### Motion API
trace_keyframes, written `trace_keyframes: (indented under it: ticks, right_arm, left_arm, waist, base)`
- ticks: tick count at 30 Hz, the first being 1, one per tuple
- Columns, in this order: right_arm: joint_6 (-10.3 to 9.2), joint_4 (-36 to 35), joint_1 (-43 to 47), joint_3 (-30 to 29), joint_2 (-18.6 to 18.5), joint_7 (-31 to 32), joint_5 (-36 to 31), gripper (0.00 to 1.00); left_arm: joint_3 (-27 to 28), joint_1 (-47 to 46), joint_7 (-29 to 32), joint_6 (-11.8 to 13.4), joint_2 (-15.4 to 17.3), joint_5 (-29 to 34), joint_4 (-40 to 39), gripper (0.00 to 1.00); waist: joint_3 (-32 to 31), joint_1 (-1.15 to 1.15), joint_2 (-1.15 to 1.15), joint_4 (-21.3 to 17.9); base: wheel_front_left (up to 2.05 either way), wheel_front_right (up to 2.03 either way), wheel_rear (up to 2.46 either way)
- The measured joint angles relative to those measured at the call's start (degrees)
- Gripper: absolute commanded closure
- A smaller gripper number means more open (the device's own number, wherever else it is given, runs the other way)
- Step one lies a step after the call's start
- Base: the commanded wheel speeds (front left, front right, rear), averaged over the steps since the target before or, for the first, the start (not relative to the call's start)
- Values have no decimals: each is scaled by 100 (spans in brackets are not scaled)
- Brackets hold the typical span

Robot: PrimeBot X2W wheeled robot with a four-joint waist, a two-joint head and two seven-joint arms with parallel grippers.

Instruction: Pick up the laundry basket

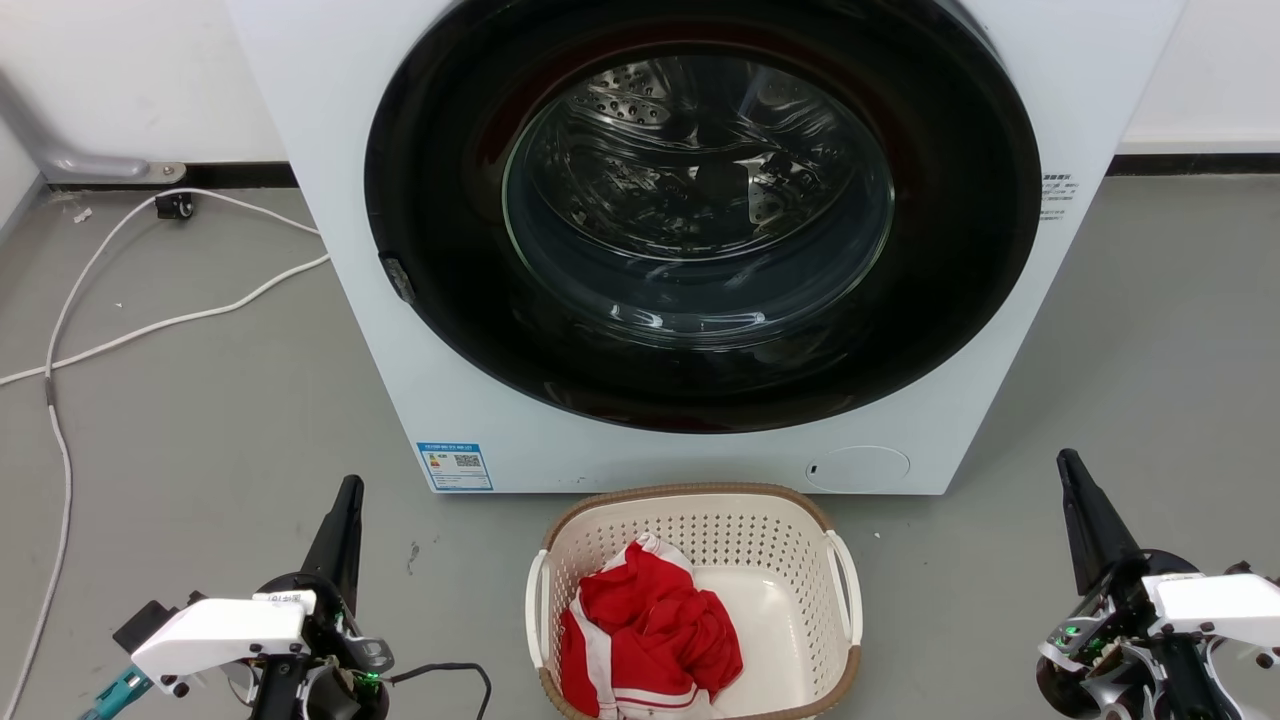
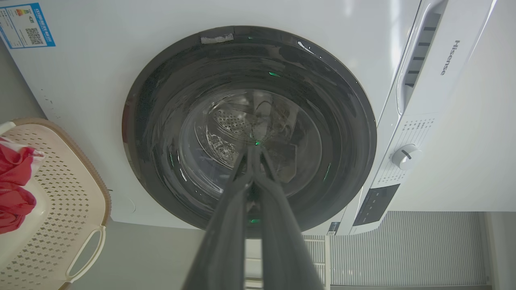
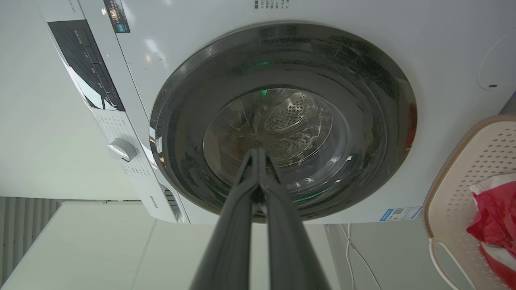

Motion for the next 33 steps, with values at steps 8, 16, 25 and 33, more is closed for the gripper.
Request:
trace_keyframes:
  ticks: [8,16,25,33]
  right_arm:
    - [0,2,-3,-13,15,19,-16,100]
    - [0,2,-4,-26,24,27,-29,100]
    - [0,104,237,36,71,-104,-56,0]
    - [0,-165,296,66,75,-349,-681,0]
  left_arm:
    - [19,-2,3,0,-13,7,1,100]
    - [32,-2,12,0,-22,18,1,100]
    - [-58,201,-91,2,-82,2,103,0]
    - [-216,201,-364,1,-80,571,-203,0]
  waist:
    - [0,0,0,0]
    - [0,0,0,0]
    - [2,0,0,1]
    - [19,0,0,6]
  base:
    - [0,0,0]
    - [0,0,0]
    - [0,0,0]
    - [0,0,0]
